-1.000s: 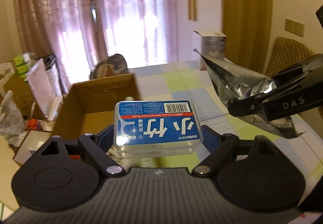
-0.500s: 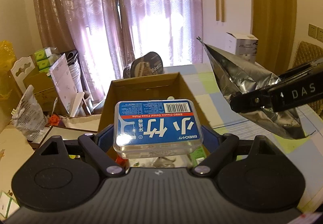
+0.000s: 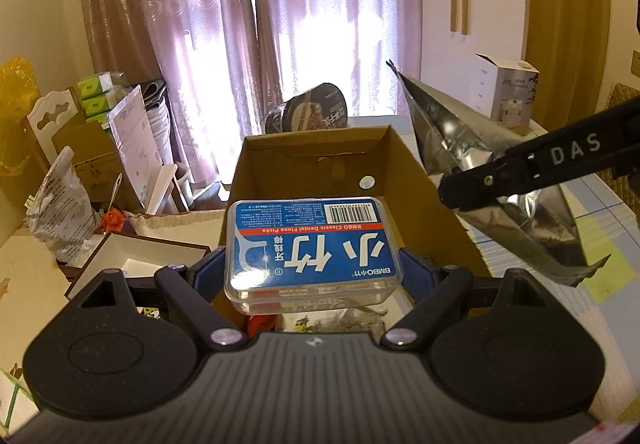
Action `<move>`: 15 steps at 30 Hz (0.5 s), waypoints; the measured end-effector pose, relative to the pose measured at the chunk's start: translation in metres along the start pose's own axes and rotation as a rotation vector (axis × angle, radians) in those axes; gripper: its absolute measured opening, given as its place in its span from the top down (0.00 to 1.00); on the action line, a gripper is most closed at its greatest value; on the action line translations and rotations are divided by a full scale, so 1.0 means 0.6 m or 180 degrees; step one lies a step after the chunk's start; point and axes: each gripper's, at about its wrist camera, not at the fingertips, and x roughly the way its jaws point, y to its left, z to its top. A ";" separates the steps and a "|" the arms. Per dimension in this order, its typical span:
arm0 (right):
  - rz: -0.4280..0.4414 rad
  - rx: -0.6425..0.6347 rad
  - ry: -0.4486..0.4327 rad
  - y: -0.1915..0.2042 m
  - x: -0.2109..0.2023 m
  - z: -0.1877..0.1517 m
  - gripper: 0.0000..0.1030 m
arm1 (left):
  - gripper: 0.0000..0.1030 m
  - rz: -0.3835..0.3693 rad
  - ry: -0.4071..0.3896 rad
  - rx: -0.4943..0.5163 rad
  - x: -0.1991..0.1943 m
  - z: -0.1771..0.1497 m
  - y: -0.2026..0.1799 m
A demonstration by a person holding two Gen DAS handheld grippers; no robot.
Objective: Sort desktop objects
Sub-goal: 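Carry the floss box and tea bag over the cardboard box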
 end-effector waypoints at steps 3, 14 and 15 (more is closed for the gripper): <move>0.0004 0.0057 0.0003 0.004 0.018 0.007 0.52 | 0.17 0.0026 -0.0015 -0.0037 0.006 -0.001 0.014; -0.0059 0.0373 -0.0004 -0.011 0.075 0.023 0.52 | 0.17 -0.0113 -0.0014 -0.0053 0.051 -0.002 0.051; -0.0054 0.0406 0.0006 -0.013 0.080 0.023 0.52 | 0.17 -0.0124 -0.0008 -0.0046 0.055 -0.002 0.051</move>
